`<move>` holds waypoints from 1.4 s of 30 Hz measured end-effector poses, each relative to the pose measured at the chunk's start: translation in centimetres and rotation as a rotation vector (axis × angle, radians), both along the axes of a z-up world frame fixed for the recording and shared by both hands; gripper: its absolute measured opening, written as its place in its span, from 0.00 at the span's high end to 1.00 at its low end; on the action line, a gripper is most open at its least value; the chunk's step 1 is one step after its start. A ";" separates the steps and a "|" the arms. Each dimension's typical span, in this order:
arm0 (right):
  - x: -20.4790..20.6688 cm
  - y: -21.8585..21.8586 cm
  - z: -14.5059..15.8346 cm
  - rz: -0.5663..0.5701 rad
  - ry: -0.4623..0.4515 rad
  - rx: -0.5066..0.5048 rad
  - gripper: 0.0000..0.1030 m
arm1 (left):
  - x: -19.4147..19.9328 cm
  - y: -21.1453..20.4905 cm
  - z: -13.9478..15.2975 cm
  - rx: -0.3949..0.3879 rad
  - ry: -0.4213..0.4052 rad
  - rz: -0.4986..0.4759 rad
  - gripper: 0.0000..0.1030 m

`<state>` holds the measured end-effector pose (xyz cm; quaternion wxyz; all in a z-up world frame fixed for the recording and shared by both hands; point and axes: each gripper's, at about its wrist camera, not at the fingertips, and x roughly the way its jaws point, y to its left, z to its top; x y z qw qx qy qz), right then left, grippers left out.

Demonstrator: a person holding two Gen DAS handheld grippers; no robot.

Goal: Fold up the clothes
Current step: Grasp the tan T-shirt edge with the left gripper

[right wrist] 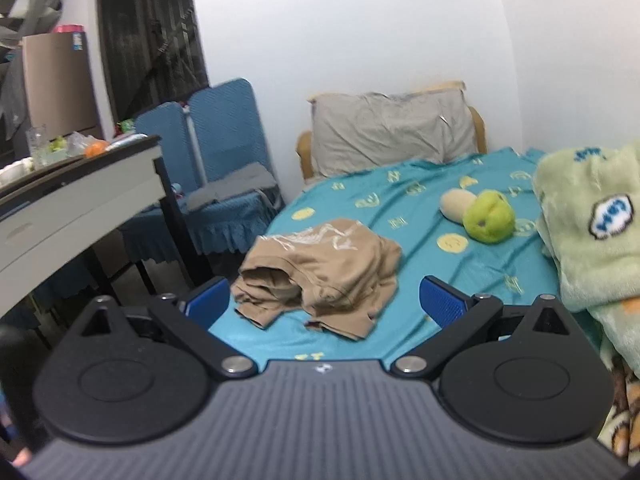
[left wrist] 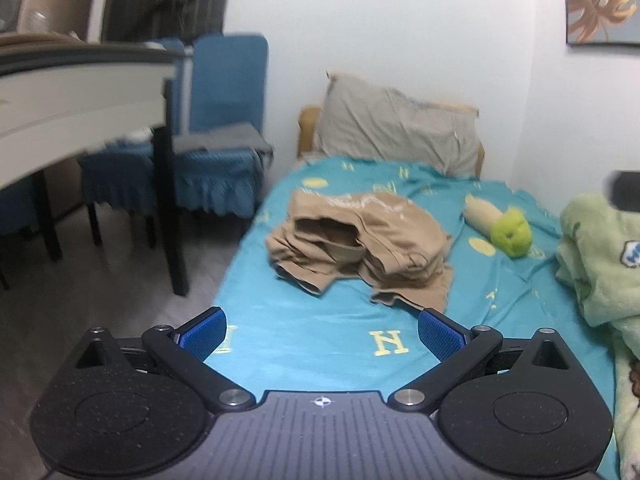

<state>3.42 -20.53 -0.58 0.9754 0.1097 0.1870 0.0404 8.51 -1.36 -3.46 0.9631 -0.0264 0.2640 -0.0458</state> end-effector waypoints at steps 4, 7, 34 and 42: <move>0.1 -1.8 -1.0 -0.026 0.001 0.041 0.00 | 6.6 -2.3 -1.5 -0.002 0.028 -0.029 0.04; 0.8 -4.1 -2.5 -0.039 0.037 0.087 0.00 | 11.5 -3.7 -3.2 -0.017 0.021 -0.024 0.09; 7.0 -6.4 -7.4 -0.038 0.143 0.240 0.00 | 12.8 1.7 -2.5 -0.366 -0.129 0.044 0.96; 4.6 -5.3 -5.5 0.021 0.048 0.230 0.00 | -0.8 2.2 5.7 -0.309 -0.267 -0.153 0.96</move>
